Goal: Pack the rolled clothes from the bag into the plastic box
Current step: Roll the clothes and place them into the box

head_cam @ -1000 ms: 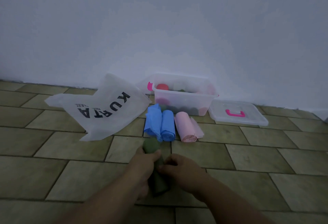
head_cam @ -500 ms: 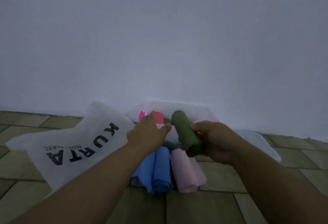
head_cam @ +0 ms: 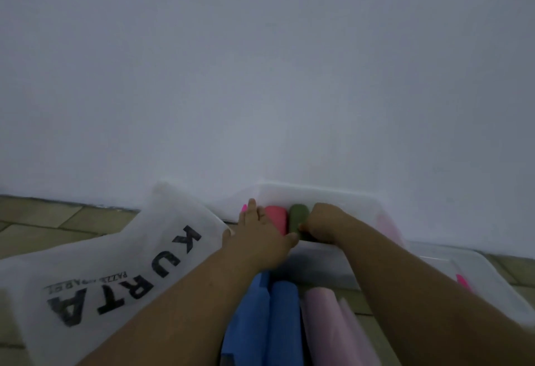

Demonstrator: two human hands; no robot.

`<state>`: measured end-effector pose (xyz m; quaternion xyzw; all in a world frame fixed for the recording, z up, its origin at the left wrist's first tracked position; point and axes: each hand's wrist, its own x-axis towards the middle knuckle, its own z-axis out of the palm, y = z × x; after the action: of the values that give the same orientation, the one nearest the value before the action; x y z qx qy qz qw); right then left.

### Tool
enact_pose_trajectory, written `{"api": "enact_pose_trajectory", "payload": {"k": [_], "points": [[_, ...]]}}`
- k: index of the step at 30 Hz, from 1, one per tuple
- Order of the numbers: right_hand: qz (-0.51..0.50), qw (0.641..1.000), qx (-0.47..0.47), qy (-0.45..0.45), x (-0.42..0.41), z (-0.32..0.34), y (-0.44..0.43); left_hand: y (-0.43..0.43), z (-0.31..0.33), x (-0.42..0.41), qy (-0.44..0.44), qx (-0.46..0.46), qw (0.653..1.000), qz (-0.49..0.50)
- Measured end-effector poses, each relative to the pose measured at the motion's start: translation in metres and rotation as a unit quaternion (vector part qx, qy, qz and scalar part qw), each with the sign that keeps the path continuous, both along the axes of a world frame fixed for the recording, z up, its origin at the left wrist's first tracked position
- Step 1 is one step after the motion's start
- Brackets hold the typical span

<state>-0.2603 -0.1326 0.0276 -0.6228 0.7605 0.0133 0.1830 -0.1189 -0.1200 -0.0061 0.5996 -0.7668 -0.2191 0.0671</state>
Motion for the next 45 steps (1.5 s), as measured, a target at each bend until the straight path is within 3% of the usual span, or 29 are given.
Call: {"api": "enact_pose_trajectory", "payload": {"k": [5,12,14,17,19,21,23,25,28,33,37,40,42,45], "points": [[-0.042,0.996,-0.067,-0.051,-0.003,-0.009,-0.001,-0.002,-0.002,-0.001,-0.002,-0.003,1.000,0.007],[-0.025,0.999,-0.038,-0.008,0.002,-0.004,0.002,-0.009,-0.006,-0.002,-0.007,-0.004,1.000,0.004],[-0.052,0.985,-0.152,-0.060,-0.001,-0.006,0.013,-0.009,-0.006,-0.003,-0.009,-0.006,1.000,0.007],[-0.063,0.899,-0.405,-0.157,-0.002,-0.009,0.055,-0.004,-0.004,-0.002,-0.001,-0.016,1.000,0.025],[-0.043,0.881,-0.451,-0.134,-0.007,-0.023,0.092,0.003,-0.001,0.000,0.004,-0.025,0.999,0.020],[-0.048,0.922,-0.377,-0.076,-0.010,-0.048,0.129,0.014,0.002,0.006,0.053,-0.029,0.998,0.016],[-0.074,0.972,-0.224,-0.019,-0.009,-0.074,0.155,0.030,0.006,0.014,0.129,-0.041,0.991,0.017],[-0.084,0.990,-0.116,-0.017,-0.002,-0.087,0.165,0.053,0.009,0.023,0.196,-0.062,0.979,0.007],[-0.033,0.992,-0.120,0.014,0.005,-0.082,0.168,0.095,0.010,0.039,0.248,-0.062,0.966,-0.034],[-0.012,0.992,-0.087,0.087,-0.016,-0.080,0.191,0.143,-0.005,0.074,0.195,0.048,0.977,-0.068],[0.132,0.987,-0.066,0.054,0.006,-0.087,0.269,0.213,-0.021,0.108,0.168,0.128,0.975,-0.074],[0.211,0.973,-0.099,0.010,0.024,-0.093,0.285,0.209,-0.039,0.097,0.158,0.104,0.979,-0.078],[0.207,0.970,-0.124,0.005,0.031,-0.087,0.279,0.198,-0.045,0.084,0.113,0.080,0.986,-0.094],[0.081,0.989,-0.119,-0.020,0.028,-0.088,0.300,0.192,-0.063,0.070,0.028,0.044,0.988,-0.148]]}}
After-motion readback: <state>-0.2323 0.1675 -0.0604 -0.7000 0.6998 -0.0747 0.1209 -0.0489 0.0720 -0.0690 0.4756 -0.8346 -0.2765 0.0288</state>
